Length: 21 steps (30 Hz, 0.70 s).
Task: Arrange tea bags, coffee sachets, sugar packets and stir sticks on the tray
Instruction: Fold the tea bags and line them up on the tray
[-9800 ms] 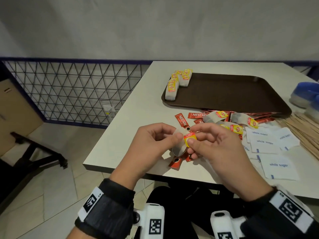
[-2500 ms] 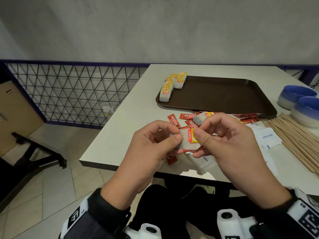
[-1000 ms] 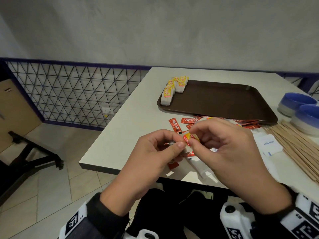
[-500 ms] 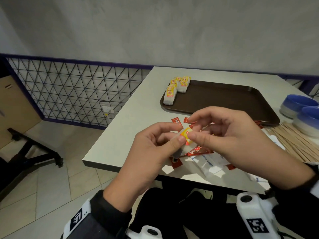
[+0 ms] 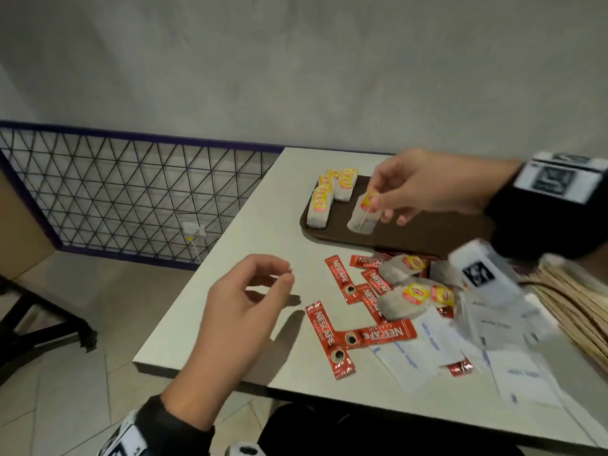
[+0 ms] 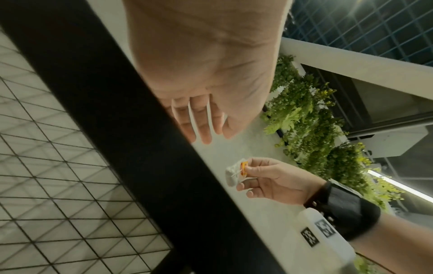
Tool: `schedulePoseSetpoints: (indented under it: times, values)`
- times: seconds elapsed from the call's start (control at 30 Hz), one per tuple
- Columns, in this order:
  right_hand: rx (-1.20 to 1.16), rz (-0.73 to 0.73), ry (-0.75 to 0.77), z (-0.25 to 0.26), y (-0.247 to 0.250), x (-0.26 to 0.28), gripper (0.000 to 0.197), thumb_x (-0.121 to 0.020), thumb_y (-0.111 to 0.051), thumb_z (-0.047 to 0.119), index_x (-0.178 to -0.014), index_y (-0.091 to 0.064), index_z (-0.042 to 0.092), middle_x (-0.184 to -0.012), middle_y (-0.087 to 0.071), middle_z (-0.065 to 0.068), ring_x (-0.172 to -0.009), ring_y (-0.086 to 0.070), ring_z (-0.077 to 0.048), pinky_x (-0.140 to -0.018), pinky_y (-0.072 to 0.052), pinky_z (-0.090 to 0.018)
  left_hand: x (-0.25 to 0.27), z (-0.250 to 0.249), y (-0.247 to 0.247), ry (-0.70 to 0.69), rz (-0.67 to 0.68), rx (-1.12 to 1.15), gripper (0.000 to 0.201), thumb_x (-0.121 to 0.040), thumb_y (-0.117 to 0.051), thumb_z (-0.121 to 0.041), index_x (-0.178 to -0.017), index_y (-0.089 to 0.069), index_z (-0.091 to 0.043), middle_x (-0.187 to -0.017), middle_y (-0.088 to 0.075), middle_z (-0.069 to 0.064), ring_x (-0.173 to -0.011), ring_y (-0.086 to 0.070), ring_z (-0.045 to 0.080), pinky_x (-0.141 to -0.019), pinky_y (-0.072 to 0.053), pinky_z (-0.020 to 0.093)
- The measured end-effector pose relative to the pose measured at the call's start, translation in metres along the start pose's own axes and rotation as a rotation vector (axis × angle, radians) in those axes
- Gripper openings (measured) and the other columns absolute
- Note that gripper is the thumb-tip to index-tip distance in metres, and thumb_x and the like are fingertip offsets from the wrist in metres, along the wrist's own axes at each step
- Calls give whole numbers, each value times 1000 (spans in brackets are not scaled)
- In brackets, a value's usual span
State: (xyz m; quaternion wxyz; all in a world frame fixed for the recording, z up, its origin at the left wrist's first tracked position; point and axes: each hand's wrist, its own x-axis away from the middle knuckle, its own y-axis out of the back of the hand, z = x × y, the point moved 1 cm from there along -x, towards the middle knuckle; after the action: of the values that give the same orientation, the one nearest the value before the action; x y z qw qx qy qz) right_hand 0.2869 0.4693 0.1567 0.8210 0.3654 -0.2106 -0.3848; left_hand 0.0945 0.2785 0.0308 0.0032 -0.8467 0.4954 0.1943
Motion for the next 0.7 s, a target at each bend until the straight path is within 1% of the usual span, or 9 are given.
schedulePoseSetpoints:
  times: [0.1, 0.17, 0.2, 0.23, 0.3, 0.47, 0.57, 0.63, 0.7]
  values:
    - [37, 9, -88, -11, 12, -60, 7, -96, -69, 9, -100, -64, 8, -97, -74, -20, -86, -74, -25, -79, -63, -41, -6, 16, 5, 67, -3, 38, 10, -93, -70, -13, -88, -74, -20, -90, -75, -3, -83, -76, 16, -81, -57, 41]
    - [53, 18, -136, -20, 13, -94, 11, -96, -69, 8, -105, -63, 6, -100, -75, -22, -88, -76, -25, -83, -63, -44, -6, 22, 4, 126, 2, 119, 5, -89, -76, -23, -89, -74, -18, -88, -74, 4, -86, -75, 25, -86, -57, 53]
    - [61, 30, -157, -25, 12, -110, 13, -96, -69, 8, -107, -63, 5, -102, -75, -24, -89, -77, -25, -84, -63, -44, -6, 24, 4, 125, -12, 141, 15, -84, -77, -32, -89, -74, -18, -86, -74, 6, -85, -74, 26, -85, -57, 53]
    - [75, 48, -178, -29, 10, -124, 14, -96, -69, 8, -108, -63, 4, -105, -75, -24, -90, -77, -26, -85, -63, -45, -6, 26, 5, 105, -29, 135, 24, -76, -75, -41, -88, -75, -19, -83, -74, 6, -80, -73, 23, -81, -57, 47]
    - [108, 83, -218, -37, 6, -149, 12, -95, -70, 8, -106, -63, 6, -106, -75, -24, -92, -78, -28, -87, -62, -47, -10, 27, 6, 60, -57, 111, 39, -62, -69, -53, -83, -76, -21, -78, -74, 5, -70, -69, 20, -68, -56, 38]
    - [160, 88, -269, -49, -3, -192, 13, -97, -66, 3, -104, -56, 9, -92, -71, -19, -93, -76, -33, -90, -60, -50, -18, 33, 4, 32, -70, 116, 38, -53, -69, -52, -71, -76, -19, -67, -72, 9, -53, -61, 15, -52, -49, 19]
    - [178, 69, -285, -58, -5, -209, 15, -96, -67, 1, -105, -57, 7, -89, -72, -20, -84, -74, -32, -89, -61, -50, -21, 37, 1, -42, -73, 80, 36, -57, -72, -53, -70, -75, -19, -65, -72, 9, -52, -62, 17, -50, -52, 28]
    - [170, 47, -293, -64, -5, -214, 13, -94, -69, 3, -103, -60, 5, -90, -73, -22, -80, -75, -31, -82, -63, -47, -23, 38, -1, -78, -65, 37, 47, -60, -75, -65, -71, -75, -19, -65, -72, 7, -52, -61, 16, -49, -51, 30]
    - [145, 23, -306, -68, -6, -217, 12, -93, -72, 6, -100, -62, 2, -88, -72, -22, -74, -76, -30, -72, -64, -40, -23, 37, -1, -88, -80, 42, 40, -62, -74, -58, -70, -74, -19, -64, -71, 7, -51, -61, 15, -48, -50, 28]
